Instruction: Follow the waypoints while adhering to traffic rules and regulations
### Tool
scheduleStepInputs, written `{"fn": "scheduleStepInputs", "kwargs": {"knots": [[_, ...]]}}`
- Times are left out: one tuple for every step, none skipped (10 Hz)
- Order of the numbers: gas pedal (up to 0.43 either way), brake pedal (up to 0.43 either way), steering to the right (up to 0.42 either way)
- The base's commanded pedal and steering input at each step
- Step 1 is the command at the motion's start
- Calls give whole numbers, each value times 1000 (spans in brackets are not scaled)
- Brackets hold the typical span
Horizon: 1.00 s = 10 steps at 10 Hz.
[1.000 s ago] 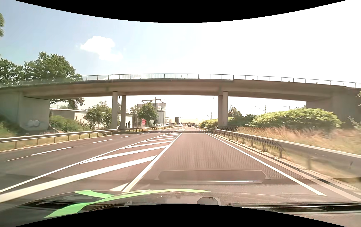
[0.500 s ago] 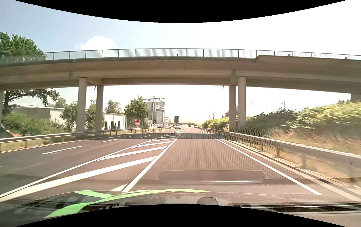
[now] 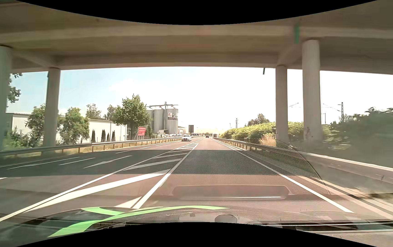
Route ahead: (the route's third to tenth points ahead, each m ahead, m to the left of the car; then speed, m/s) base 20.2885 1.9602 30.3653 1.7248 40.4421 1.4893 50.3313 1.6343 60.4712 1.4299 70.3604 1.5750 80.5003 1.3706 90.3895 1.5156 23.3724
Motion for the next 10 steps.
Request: {"fn": "scheduleStepInputs", "kwargs": {"knots": [[197, 0, -1], [197, 0, -1], [197, 0, -1], [197, 0, -1], [197, 0, -1], [197, 0, -1], [197, 0, -1], [197, 0, -1], [197, 0, -1], [189, 0, -1]]}}
